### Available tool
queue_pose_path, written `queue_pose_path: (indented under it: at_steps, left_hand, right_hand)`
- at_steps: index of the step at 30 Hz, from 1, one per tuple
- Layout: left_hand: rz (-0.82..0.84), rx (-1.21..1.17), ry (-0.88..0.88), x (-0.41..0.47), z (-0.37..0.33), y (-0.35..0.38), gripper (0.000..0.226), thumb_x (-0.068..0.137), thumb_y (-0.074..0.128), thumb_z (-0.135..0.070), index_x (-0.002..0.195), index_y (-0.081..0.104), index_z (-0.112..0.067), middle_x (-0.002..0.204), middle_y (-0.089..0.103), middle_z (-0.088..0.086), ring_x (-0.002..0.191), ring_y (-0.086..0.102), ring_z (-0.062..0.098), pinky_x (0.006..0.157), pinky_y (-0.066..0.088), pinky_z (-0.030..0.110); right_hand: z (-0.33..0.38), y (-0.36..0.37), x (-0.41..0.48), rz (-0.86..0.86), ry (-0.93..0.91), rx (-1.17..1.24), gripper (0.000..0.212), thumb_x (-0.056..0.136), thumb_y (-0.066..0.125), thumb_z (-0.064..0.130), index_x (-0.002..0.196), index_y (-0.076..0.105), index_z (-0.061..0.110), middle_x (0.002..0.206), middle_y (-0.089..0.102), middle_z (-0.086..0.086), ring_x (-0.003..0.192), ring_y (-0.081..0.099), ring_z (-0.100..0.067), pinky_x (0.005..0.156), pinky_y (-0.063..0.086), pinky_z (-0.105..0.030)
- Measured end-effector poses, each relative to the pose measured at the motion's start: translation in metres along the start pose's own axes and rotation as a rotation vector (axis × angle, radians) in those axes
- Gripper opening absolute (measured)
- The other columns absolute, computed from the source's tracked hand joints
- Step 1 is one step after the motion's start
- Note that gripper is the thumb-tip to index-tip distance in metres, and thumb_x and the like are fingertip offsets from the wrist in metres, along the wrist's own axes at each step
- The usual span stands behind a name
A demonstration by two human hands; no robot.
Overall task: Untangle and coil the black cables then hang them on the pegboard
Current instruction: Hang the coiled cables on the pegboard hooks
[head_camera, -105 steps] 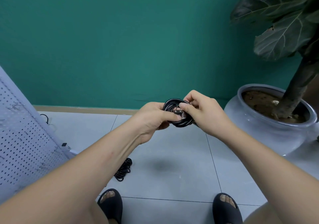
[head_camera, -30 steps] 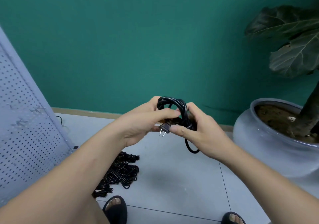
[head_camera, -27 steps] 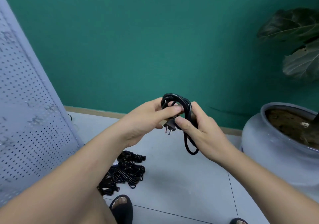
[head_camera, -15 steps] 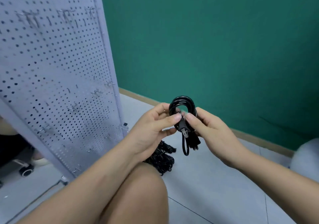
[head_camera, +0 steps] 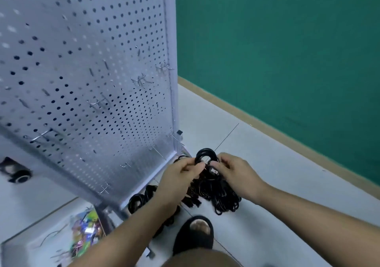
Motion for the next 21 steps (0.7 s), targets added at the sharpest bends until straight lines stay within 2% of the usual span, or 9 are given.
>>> queue_pose_path:
  at_steps: [3,5,7,9,12,14,17,21]
  left_hand:
    - [-0.071,0.030,-0.078,0.040,0.035,0.000,0.019,0.100,0.072,-0.041,0.098,0.080,-0.024,0.091,0.075,0.004,0.080,0.069,0.011,0.070,0.048,0.018]
    - [-0.136,0.012,-0.097,0.063,0.054,0.000,0.022,0.101,0.070,-0.043,0.098,0.079,-0.023,0.092,0.074,0.009,0.078,0.066,0.012,0.073,0.050,0.028]
    - [-0.230,-0.036,-0.136,0.084,0.069,-0.001,0.020,0.102,0.070,-0.041,0.097,0.081,-0.025,0.080,0.074,0.001,0.068,0.065,0.006,0.065,0.049,0.022]
    - [-0.309,-0.139,-0.196,0.103,0.084,-0.004,0.023,0.103,0.071,-0.038,0.098,0.081,-0.018,0.072,0.069,-0.004,0.059,0.059,0.006,0.056,0.046,0.019]
    - [-0.380,-0.377,-0.208,0.123,0.097,-0.007,0.022,0.103,0.071,-0.030,0.110,0.080,-0.011,0.083,0.072,0.002,0.066,0.065,0.009,0.058,0.051,0.021]
    - [-0.432,-0.444,-0.178,0.130,0.104,-0.008,0.019,0.106,0.067,-0.022,0.118,0.077,-0.012,0.093,0.077,0.004,0.072,0.071,0.010,0.062,0.055,0.021]
    - [-0.514,-0.440,-0.185,0.136,0.114,-0.003,0.022,0.109,0.062,-0.026,0.129,0.072,-0.029,0.113,0.080,0.001,0.090,0.078,0.016,0.070,0.060,0.025]
    - [-0.538,-0.322,-0.153,0.138,0.128,0.003,0.034,0.111,0.055,-0.028,0.142,0.058,-0.042,0.132,0.069,-0.011,0.100,0.075,0.007,0.080,0.059,0.024]
  right_hand:
    - [-0.034,0.019,0.045,0.047,0.028,-0.054,0.044,0.110,0.057,0.047,0.085,0.049,0.011,0.076,0.055,-0.006,0.072,0.046,-0.016,0.071,0.042,-0.040]
    - [-0.048,0.030,0.074,0.074,0.038,-0.060,0.043,0.111,0.055,0.045,0.081,0.044,0.016,0.073,0.050,0.002,0.069,0.043,-0.014,0.065,0.037,-0.031]
    - [-0.057,0.042,0.100,0.107,0.041,-0.047,0.040,0.112,0.055,0.041,0.079,0.044,0.020,0.073,0.050,0.005,0.068,0.044,-0.012,0.059,0.032,-0.023]
    - [-0.064,0.056,0.126,0.129,0.041,-0.035,0.039,0.112,0.054,0.040,0.080,0.046,0.019,0.074,0.052,0.003,0.069,0.045,-0.013,0.058,0.032,-0.023]
    - [-0.075,0.076,0.161,0.133,0.031,0.004,0.035,0.111,0.055,0.040,0.085,0.052,0.018,0.076,0.057,0.003,0.070,0.050,-0.014,0.063,0.038,-0.026]
    - [-0.082,0.087,0.180,0.130,0.033,0.049,0.028,0.111,0.055,0.037,0.093,0.061,0.018,0.082,0.066,0.002,0.075,0.057,-0.015,0.070,0.045,-0.031]
    - [-0.087,0.100,0.195,0.143,0.009,0.069,0.027,0.111,0.055,0.036,0.092,0.061,0.018,0.076,0.064,0.007,0.069,0.054,-0.010,0.065,0.042,-0.026]
    - [-0.091,0.107,0.202,0.116,-0.021,0.098,0.034,0.111,0.057,0.032,0.078,0.051,0.031,0.059,0.054,0.021,0.058,0.048,-0.003,0.057,0.036,-0.017]
Point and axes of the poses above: each hand's wrist, its own x-axis towards the middle knuckle, its own y-axis out of the palm, z = x × y, the point moved 4 cm from there along x, towards the middle knuckle
